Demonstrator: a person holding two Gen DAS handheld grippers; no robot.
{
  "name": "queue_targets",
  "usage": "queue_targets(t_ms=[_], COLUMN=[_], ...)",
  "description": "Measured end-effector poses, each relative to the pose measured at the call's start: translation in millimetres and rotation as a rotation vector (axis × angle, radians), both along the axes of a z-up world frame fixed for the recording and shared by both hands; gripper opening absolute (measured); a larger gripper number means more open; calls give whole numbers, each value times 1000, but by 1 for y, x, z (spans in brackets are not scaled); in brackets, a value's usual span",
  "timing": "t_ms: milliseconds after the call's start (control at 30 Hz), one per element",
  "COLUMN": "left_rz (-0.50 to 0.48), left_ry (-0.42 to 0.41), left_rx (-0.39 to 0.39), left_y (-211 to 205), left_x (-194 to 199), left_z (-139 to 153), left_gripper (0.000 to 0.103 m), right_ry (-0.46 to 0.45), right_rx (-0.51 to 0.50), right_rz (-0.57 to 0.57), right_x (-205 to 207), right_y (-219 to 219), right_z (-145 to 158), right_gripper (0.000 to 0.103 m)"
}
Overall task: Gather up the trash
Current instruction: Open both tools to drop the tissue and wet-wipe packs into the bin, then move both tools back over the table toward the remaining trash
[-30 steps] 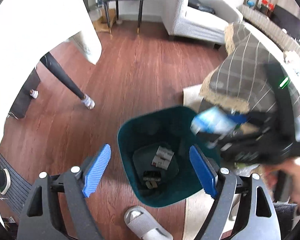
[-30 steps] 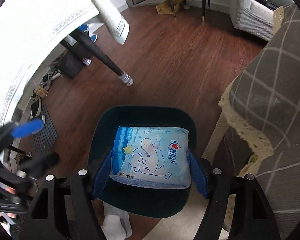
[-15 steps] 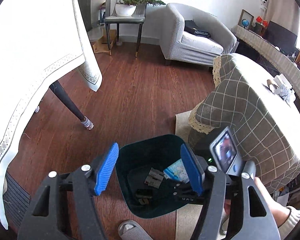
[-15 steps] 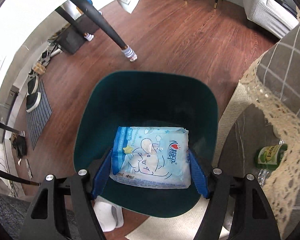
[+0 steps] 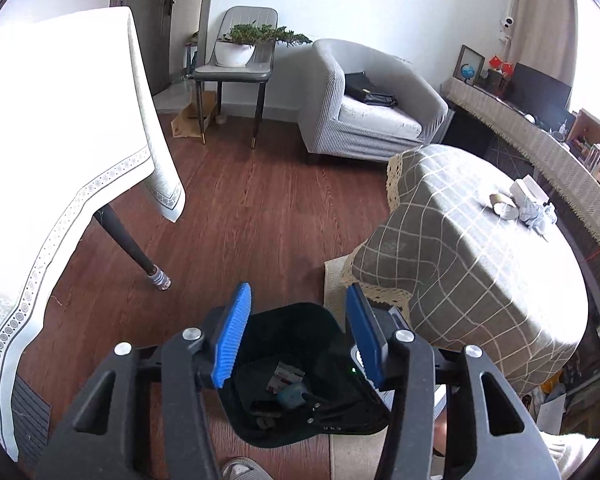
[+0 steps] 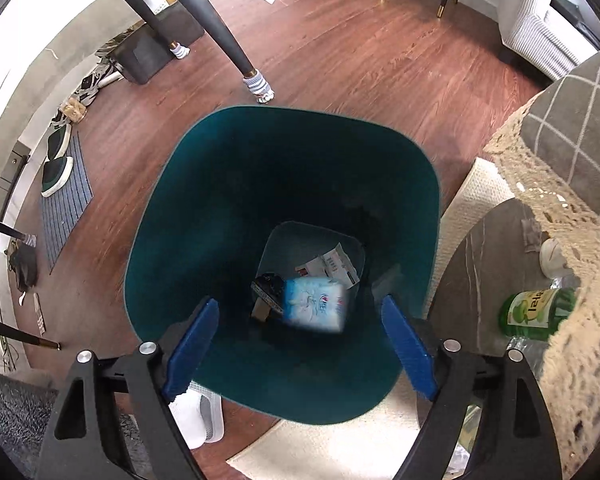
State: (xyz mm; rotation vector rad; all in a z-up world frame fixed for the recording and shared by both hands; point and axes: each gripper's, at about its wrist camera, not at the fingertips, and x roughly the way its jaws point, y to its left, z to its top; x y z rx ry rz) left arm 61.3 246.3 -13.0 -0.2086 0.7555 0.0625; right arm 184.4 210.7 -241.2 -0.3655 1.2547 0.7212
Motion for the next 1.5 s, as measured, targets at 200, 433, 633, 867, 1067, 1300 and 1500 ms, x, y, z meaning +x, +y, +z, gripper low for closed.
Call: queue_targets(t_ms=[200, 433, 633, 867, 1067, 1300, 1500], left_rz=[15, 29, 43, 55, 37, 37, 27], left_ry=[-49, -92, -112, -128, -167, -180, -186], left_rx=[-18, 0, 2, -3, 23, 26, 28], left_y=[-2, -13, -20, -31, -51, -68, -84], left_x=[-4, -6, -2, 2, 3, 13, 27], left_z=[20, 37, 44, 52, 70, 78, 83], left_gripper=[52, 52, 53, 55, 61, 65, 71], right_ry=[-33, -95, -151, -232, -308, -394, -437], right_rx=[31, 92, 150, 211, 259, 299, 321], right_rz=[25, 79, 91, 80, 55, 18, -21], right_x=[-9, -29, -39, -48, -51, -46, -33], right_y=[-6, -12, -28, -55, -81, -114, -144], right_z=[21, 59, 93, 135, 170, 202, 218], right_gripper=[85, 85, 77, 71, 67, 64, 64])
